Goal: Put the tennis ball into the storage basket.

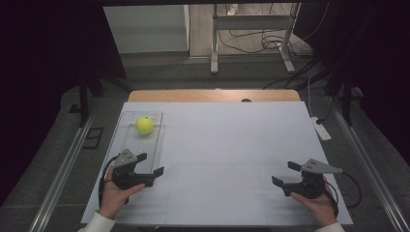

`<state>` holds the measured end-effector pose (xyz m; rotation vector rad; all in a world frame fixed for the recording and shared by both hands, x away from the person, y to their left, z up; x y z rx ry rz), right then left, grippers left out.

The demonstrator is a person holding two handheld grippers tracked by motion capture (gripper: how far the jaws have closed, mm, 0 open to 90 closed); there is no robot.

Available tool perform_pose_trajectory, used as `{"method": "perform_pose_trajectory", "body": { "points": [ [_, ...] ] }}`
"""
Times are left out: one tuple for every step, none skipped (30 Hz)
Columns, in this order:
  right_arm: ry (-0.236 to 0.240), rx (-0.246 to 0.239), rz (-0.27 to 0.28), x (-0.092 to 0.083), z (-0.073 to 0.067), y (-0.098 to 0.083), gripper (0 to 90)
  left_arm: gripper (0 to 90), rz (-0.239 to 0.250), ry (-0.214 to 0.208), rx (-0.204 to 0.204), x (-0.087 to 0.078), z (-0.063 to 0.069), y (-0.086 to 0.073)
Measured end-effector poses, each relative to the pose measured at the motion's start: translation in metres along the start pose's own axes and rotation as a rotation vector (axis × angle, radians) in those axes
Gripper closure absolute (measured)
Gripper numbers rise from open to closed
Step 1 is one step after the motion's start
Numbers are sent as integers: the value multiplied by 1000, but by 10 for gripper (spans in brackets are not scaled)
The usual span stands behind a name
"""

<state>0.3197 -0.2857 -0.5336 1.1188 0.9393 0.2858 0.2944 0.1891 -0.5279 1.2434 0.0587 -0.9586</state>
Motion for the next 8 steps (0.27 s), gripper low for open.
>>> {"method": "perform_pose_trajectory", "body": {
  "points": [
    [0,0,0,0,0,0,98,117,2,-1,1,0,0,0],
    [1,1,1,0,0,0,98,118,3,-2,-1,0,0,1],
    [0,1,2,0,0,0,98,118,5,-3,-1,0,0,1],
    [0,2,3,0,1,0,98,118,5,-3,-1,0,0,1],
    [-1,2,2,0,1,0,98,118,4,-2,-1,0,0,1],
    [1,6,4,0,1,0,98,118,3,0,-2,0,0,1],
    [1,5,6,0,2,0,98,117,4,-1,-3,0,0,1],
    [3,4,6,1,2,0,98,117,4,-1,-4,1,0,2]
  ]
}}
Point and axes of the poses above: each handheld gripper's, and its own axes: x roughly forward along the jaws, y roughly out of its top, z roughly to its right, the point moved 6 cm from there along x, roughly forward along the jaws, and after that the axes turned 14 degrees about -x, right-handed, at the moved point
